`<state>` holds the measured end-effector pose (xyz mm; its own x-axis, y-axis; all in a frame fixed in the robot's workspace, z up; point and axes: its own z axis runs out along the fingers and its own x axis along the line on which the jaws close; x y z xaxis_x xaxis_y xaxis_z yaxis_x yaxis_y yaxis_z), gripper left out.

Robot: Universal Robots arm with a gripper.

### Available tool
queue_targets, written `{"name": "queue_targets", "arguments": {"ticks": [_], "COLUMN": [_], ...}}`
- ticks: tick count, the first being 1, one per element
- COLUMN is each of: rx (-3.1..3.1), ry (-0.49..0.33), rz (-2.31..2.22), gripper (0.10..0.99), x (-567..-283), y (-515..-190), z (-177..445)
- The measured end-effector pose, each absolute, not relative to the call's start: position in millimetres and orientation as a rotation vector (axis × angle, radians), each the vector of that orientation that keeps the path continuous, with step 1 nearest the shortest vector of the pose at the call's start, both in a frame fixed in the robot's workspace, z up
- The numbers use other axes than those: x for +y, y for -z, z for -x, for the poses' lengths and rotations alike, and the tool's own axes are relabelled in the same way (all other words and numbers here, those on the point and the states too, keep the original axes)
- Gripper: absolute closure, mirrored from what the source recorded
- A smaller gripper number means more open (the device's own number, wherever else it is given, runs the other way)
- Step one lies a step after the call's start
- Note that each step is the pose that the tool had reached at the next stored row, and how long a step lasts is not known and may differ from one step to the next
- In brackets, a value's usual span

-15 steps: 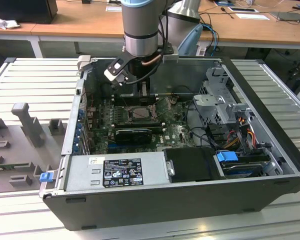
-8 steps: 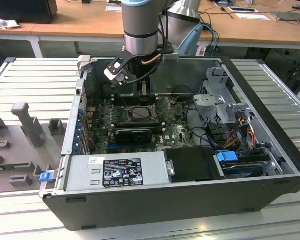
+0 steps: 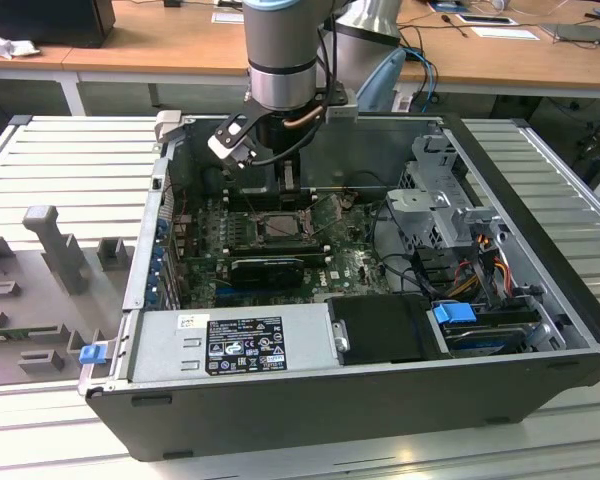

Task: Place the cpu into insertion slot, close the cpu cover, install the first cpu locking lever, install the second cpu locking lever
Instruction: 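Close the cpu cover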

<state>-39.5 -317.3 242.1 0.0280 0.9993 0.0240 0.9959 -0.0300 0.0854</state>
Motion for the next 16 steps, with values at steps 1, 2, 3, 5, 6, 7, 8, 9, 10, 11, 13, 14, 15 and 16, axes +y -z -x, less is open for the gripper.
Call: {"name": "queue_targets", "arguments": {"ticks": [1, 2, 3, 5, 6, 7, 8, 9, 10, 11, 13, 14, 15, 16], "rx": [2.156, 2.156, 2.156, 2.156, 2.156, 2.156, 2.156, 2.156, 2.156, 2.156, 2.156, 2.156, 2.156, 2.156], "ry": [-0.119, -0.119, -0.119, -0.119, -0.119, -0.119, -0.119, -0.119, -0.119, -0.119, -0.119, -0.119, -0.119, -0.119], "rz": [-2.22, -2.22, -2.22, -2.22, -2.22, -2.22, -2.22, -2.22, -2.22, -2.22, -2.22, -2.22, -2.22, -2.22], "gripper": [0.984, 0.984, 0.984, 0.984, 0.984, 0.984, 0.984, 0.984, 0.984, 0.984, 0.984, 0.984, 0.984, 0.984], "x": [-317.3, -317.3, -317.3, -317.3, -317.3, -317.3, -317.3, -317.3, -317.2, -317.2, -317.2, -317.2, -317.2, -317.2], "y": [-242.4, -242.7, -243.0, -243.8, -244.8, -246.5, -248.9, -250.2, -251.3, -253.0, -257.5, -258.7, -259.6, -260.8], "z": [39.4, 39.4, 39.4, 39.5, 39.4, 39.5, 39.4, 39.4, 39.4, 39.1, 38.7, 38.7, 38.6, 38.3]}}
